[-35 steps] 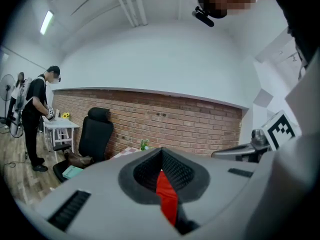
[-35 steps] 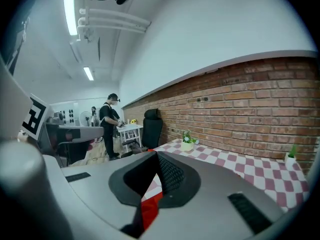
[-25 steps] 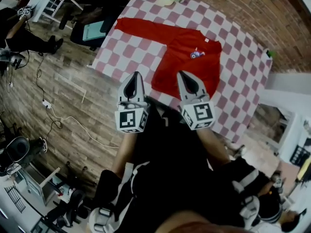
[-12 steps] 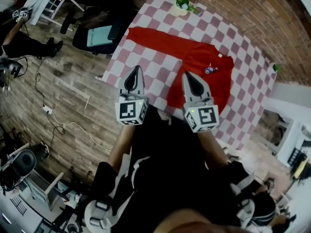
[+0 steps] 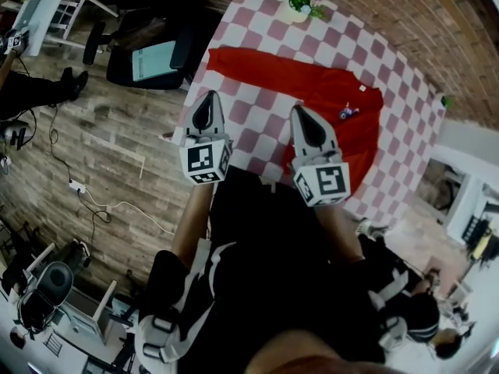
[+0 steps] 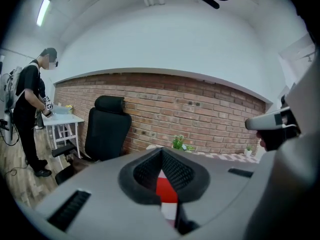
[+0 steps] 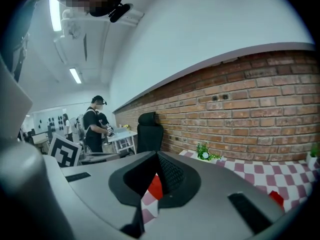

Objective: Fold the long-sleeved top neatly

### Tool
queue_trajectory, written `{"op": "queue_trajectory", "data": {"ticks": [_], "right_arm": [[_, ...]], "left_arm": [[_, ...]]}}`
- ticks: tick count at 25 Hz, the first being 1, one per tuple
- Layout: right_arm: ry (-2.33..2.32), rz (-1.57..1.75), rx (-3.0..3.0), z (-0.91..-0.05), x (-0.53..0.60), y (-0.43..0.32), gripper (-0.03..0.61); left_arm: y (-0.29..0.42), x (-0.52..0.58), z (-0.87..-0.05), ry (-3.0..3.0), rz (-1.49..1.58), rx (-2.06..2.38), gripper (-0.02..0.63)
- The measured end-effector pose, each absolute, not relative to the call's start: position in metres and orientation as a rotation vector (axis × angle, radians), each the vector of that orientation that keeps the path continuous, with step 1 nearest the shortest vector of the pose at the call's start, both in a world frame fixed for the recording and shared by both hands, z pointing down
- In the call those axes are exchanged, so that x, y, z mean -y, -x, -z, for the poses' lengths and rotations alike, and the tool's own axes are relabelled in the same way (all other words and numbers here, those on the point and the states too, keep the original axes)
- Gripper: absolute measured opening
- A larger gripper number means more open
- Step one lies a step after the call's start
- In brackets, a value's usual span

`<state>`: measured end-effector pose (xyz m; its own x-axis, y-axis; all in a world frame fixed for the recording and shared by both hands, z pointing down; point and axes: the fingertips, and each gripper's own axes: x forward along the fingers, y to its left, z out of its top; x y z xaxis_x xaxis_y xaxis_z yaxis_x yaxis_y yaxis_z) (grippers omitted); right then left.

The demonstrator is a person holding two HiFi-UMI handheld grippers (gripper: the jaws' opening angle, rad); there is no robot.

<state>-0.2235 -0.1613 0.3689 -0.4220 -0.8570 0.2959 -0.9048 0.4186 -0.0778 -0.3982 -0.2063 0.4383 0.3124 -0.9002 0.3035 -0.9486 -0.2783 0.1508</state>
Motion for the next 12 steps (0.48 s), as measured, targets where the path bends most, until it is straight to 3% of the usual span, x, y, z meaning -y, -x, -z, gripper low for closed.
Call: {"op": "queue_trajectory", "data": {"ticks": [12], "right_arm": [[-1.555,-0.412,2.347,-0.404,0.216,0.256,0.008]], "left_arm": [[0.427,0.277,-0.527,-2.215,-0.343,1.527,0.0]]}}
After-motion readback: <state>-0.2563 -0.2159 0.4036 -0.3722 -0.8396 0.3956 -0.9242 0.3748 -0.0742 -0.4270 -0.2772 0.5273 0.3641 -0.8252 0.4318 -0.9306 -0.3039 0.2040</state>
